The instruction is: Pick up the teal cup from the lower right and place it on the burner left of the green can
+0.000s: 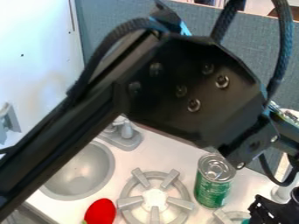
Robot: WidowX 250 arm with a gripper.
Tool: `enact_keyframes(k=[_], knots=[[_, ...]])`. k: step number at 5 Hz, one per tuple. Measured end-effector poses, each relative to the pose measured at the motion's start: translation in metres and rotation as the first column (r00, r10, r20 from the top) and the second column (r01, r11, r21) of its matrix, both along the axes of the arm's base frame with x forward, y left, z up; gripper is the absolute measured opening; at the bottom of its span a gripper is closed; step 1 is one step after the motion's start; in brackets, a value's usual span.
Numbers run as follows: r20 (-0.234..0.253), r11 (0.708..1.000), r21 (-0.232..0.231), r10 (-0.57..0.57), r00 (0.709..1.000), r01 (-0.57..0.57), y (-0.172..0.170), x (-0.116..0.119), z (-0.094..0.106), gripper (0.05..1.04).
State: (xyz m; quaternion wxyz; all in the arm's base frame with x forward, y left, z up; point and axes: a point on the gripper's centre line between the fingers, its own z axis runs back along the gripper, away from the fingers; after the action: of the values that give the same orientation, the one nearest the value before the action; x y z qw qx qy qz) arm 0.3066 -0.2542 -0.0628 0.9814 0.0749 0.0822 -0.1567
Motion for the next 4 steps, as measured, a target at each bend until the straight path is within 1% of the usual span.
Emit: enact_keyframes(k=[1, 2, 3, 4], knots=[[-0.007, 1.000, 0.022, 0.007, 1.000, -0.006, 0.001, 0.001, -0.009, 0.665], [-0.006, 0.999, 0.024, 0.031, 0.999, -0.031, 0.006, 0.005, -0.008, 0.363], [-0.014, 0.998, 0.039, 0.046, 0.999, -0.045, 0.015, 0.005, -0.009, 0.196], [-0.015, 0.999, 0.038, 0.037, 0.999, -0.037, 0.021, -0.002, 0.005, 0.141]])
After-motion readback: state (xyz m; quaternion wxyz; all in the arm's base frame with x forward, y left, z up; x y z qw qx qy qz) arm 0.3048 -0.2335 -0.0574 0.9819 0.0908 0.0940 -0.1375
